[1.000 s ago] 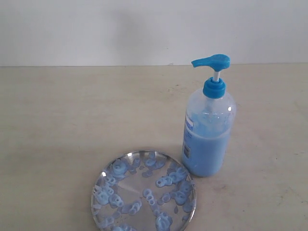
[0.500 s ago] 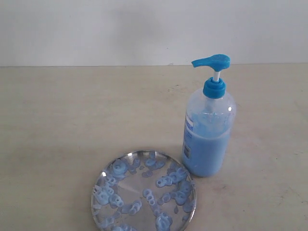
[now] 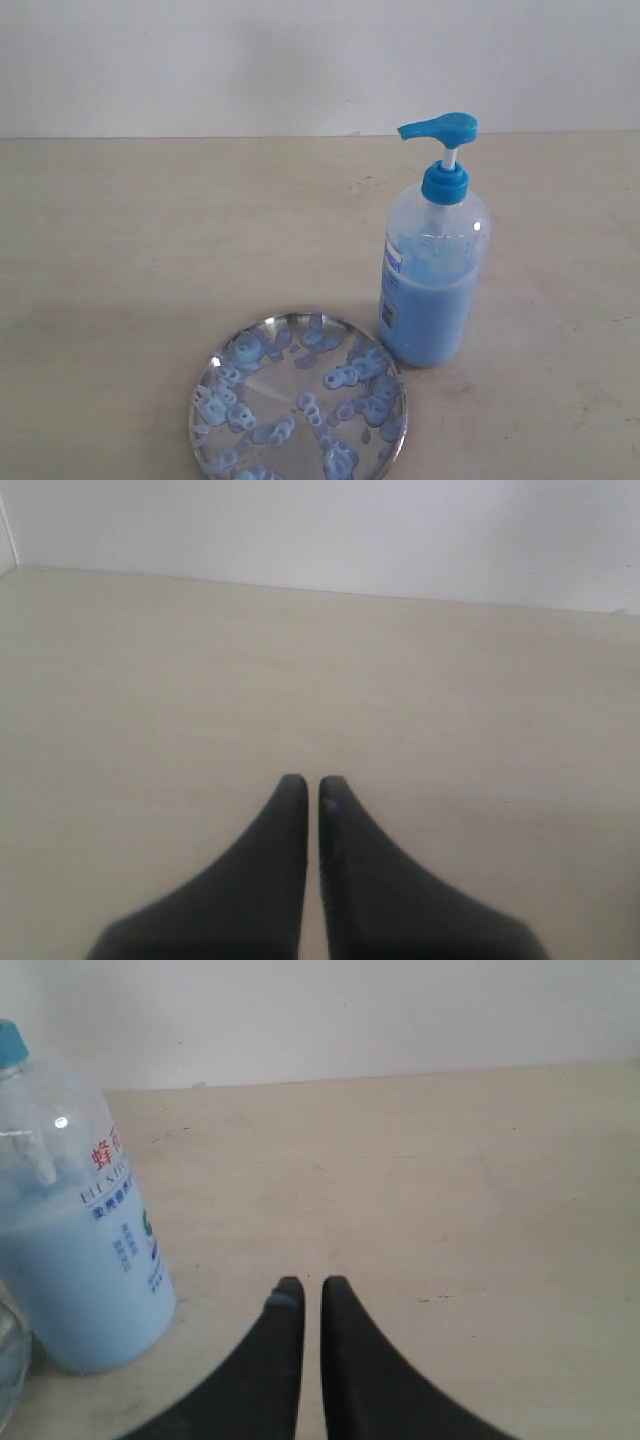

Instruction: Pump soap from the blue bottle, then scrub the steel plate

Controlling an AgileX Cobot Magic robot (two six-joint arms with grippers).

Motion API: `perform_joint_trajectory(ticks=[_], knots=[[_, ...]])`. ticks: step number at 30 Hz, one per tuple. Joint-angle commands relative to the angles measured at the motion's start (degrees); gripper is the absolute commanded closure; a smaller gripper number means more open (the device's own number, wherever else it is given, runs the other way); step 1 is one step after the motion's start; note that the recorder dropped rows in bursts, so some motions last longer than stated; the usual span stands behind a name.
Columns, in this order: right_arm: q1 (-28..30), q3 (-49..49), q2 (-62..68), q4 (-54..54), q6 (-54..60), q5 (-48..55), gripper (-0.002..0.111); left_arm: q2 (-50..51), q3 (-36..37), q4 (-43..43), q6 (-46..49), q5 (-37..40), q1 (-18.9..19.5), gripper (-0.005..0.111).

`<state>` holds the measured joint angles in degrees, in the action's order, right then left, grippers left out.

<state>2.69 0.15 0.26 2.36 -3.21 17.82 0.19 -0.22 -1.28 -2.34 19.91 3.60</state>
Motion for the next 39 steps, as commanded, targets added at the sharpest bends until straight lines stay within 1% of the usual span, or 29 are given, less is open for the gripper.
perform_joint_trajectory(ticks=[1, 39], knots=[[0.16, -0.15, -0.26, -1.61, 6.86, 0.91, 0.106, -0.19, 0.22, 0.19, 0.17, -0.43, -0.25, 0.103], [0.16, -0.15, -0.26, -1.61, 7.01, 0.64, 0.106, -0.19, 0.22, 0.19, 0.17, -0.2, -0.25, 0.103]])
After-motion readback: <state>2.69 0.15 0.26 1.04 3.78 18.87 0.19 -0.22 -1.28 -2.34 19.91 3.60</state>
